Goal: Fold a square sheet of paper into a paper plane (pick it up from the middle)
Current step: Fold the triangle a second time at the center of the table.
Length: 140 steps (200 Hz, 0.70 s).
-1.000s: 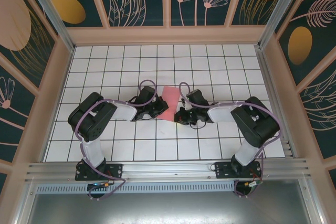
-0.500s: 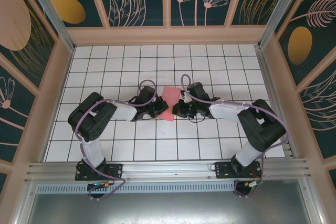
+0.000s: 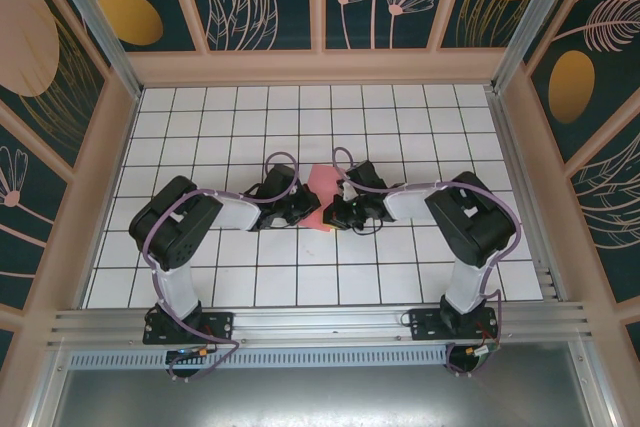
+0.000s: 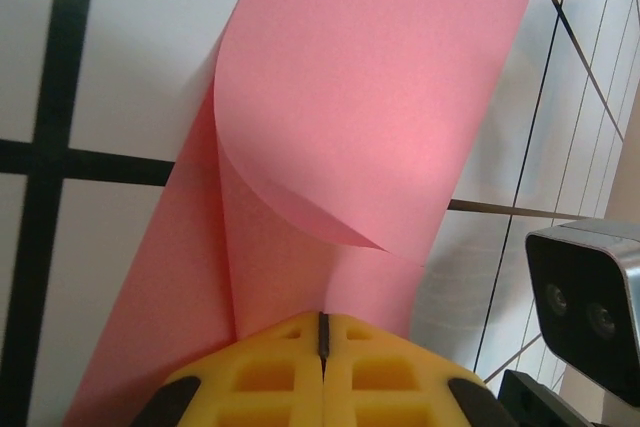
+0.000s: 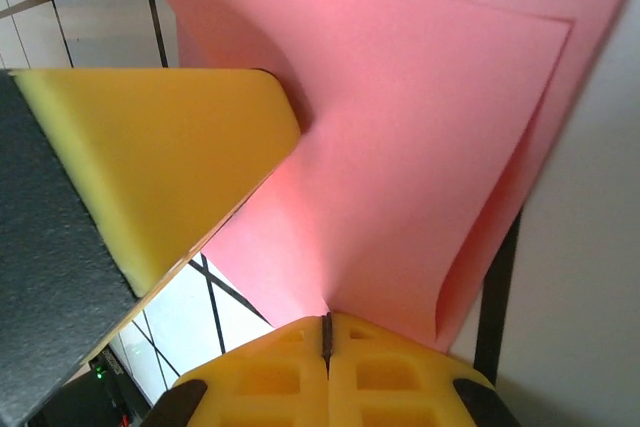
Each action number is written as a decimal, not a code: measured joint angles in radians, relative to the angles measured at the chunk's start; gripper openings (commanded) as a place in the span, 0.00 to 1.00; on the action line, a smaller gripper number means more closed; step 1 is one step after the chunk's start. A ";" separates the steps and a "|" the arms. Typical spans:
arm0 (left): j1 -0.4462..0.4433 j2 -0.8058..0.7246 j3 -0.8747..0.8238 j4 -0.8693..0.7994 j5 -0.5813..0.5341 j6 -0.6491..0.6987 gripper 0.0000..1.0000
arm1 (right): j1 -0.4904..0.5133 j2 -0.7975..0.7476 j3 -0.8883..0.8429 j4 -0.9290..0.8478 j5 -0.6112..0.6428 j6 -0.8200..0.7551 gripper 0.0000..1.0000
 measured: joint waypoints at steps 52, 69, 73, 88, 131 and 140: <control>0.000 -0.093 -0.017 -0.007 -0.007 0.017 0.15 | -0.002 -0.002 -0.018 0.034 -0.007 0.001 0.00; 0.000 -0.105 -0.020 0.008 0.000 0.023 0.12 | -0.002 -0.002 -0.018 0.035 -0.007 0.001 0.00; 0.000 -0.105 -0.020 0.012 0.002 0.023 0.11 | -0.002 -0.002 -0.019 0.035 -0.007 0.001 0.00; 0.000 -0.094 -0.020 0.023 0.016 0.026 0.09 | -0.002 -0.002 -0.020 0.037 -0.007 0.001 0.00; 0.000 0.003 0.009 0.024 0.015 0.044 0.05 | -0.002 -0.002 -0.020 0.037 -0.006 0.000 0.00; 0.002 0.017 0.014 0.016 0.010 0.050 0.04 | -0.002 -0.002 -0.020 0.035 -0.005 -0.001 0.00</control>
